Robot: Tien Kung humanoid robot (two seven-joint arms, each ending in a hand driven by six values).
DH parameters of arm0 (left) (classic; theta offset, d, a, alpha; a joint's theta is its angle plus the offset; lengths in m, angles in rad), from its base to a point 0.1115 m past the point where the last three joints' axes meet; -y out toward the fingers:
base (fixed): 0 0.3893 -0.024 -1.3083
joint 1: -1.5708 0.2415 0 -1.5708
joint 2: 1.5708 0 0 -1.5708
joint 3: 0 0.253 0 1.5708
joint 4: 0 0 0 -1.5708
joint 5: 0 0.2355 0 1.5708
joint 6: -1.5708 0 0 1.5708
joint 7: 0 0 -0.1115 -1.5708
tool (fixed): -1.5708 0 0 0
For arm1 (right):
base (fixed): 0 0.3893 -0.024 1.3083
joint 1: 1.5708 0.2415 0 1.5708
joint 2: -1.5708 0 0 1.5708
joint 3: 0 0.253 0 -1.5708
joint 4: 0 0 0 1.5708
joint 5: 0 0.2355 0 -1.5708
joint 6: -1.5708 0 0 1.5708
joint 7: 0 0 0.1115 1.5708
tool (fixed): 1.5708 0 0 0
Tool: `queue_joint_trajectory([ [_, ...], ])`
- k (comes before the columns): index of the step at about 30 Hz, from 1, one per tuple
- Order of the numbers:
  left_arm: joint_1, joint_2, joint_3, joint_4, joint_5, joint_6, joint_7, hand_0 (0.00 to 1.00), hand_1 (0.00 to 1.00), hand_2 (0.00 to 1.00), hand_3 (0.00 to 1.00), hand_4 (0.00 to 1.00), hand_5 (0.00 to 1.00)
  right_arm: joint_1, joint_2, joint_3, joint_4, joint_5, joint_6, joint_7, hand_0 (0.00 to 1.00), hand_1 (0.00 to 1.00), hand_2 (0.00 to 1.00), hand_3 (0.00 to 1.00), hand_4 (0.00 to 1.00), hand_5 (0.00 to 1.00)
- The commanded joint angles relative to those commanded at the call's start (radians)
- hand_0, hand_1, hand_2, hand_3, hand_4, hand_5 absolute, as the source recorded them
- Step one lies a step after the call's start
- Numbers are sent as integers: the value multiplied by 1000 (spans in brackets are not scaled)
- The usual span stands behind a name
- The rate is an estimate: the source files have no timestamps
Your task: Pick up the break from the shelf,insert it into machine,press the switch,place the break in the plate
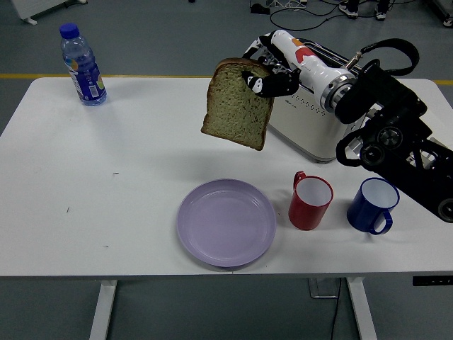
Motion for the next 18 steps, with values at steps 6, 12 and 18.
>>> queue_joint_trajectory([
  [6,-1,-1,-1,0,0,0,-1,648,630,693,789,605,998,-34,-19,-86,39,110,38,-5,213,306,384,486,496,2],
  [12,0,-3,-2,0,2,0,-2,648,629,693,789,605,998,-61,-16,-165,56,210,61,2,209,304,383,486,492,2],
  [18,-2,-4,1,0,-3,1,-4,648,629,693,789,603,998,-75,17,-198,23,230,57,8,207,304,383,488,488,2],
])
